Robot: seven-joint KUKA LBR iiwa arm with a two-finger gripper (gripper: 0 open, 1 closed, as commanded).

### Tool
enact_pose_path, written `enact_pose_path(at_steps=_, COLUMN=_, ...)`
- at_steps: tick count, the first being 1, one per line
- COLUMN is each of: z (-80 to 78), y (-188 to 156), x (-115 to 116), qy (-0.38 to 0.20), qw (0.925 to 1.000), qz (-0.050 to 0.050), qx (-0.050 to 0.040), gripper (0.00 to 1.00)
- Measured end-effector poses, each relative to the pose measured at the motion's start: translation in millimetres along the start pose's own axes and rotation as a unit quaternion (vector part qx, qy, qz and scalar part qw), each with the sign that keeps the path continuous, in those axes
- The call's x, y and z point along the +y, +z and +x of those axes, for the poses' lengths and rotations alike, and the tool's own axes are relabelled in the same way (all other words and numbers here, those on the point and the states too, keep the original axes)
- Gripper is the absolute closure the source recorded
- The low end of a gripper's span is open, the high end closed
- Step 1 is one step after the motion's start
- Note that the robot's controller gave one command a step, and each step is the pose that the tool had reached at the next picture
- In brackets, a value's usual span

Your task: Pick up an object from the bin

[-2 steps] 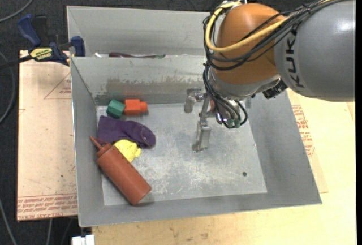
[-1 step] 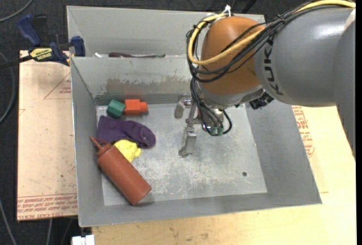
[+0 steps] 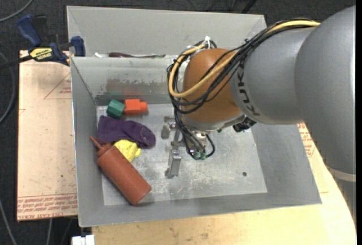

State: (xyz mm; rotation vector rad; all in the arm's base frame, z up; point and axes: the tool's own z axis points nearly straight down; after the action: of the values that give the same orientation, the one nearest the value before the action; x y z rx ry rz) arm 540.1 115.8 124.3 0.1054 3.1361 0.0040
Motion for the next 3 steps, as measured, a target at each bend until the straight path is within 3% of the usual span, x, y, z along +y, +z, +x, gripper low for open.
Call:
enact_pose_path(at_steps=1, z=-32.3, y=30, x=17, qy=0.022, qw=0.9998, qz=0.0, qx=0.0016, gripper=0.0)
enact_pose_path(at_steps=2, z=-55.6, y=-7, x=42, qy=-0.006, qw=1.0, qz=0.001, qx=0.0024, gripper=0.0)
enact_pose_path(at_steps=3, z=-36.2, y=-23, x=43, qy=-0.035, qw=0.9994, qz=-0.002, qx=-0.0042, gripper=0.0)
